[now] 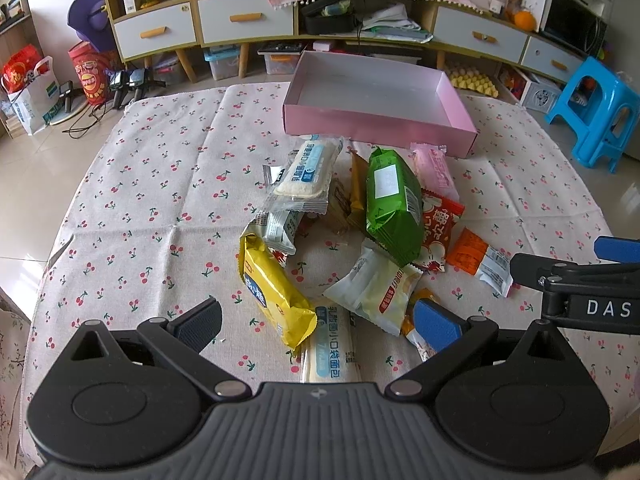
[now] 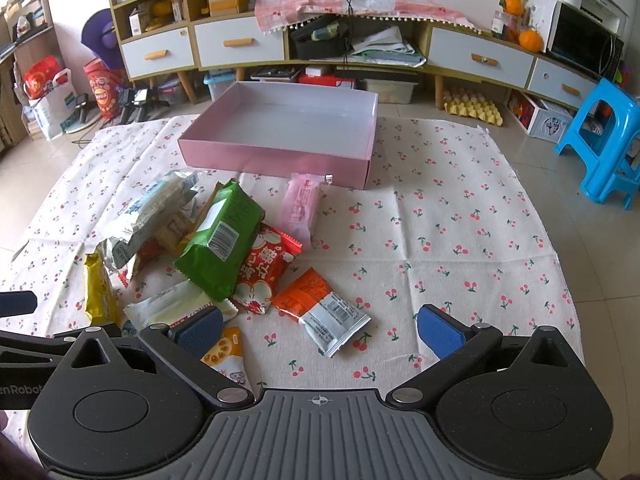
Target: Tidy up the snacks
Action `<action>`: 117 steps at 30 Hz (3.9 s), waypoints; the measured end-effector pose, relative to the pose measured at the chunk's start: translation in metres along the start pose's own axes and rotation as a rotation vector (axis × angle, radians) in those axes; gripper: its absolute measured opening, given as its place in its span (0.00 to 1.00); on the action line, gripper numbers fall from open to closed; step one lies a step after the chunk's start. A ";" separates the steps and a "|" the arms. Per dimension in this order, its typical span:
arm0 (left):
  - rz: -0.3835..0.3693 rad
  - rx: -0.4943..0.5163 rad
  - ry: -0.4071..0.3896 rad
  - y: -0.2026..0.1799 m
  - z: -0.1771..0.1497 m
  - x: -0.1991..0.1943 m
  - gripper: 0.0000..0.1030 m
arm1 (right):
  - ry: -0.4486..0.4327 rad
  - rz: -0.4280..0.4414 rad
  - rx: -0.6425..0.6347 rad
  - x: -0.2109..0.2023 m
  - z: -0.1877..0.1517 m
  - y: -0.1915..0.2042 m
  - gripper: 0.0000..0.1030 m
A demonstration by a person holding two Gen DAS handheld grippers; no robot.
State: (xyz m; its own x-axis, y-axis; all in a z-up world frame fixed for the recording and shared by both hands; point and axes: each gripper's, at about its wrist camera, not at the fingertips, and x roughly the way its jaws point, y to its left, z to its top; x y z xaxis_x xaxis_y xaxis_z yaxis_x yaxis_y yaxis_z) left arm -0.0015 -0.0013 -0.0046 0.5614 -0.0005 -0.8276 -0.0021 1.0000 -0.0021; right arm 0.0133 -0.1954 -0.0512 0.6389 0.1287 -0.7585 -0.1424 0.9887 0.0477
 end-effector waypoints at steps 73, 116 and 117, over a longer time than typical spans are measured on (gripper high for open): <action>-0.193 -0.064 -0.046 0.052 0.073 0.055 0.71 | 0.195 0.481 0.400 0.088 0.061 -0.029 0.99; -0.194 -0.149 0.027 0.057 0.082 0.073 0.34 | 0.268 0.446 0.642 0.130 0.057 -0.016 0.45; -0.199 -0.156 0.025 0.058 0.082 0.072 0.34 | 0.262 0.453 0.648 0.128 0.059 -0.019 0.45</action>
State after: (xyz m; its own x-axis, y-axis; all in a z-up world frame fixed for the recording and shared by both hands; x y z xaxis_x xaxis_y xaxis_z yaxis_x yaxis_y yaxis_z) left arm 0.1071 0.0573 -0.0182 0.5425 -0.1990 -0.8161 -0.0224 0.9677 -0.2509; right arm 0.1419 -0.1927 -0.1110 0.4161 0.5820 -0.6987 0.1707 0.7047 0.6887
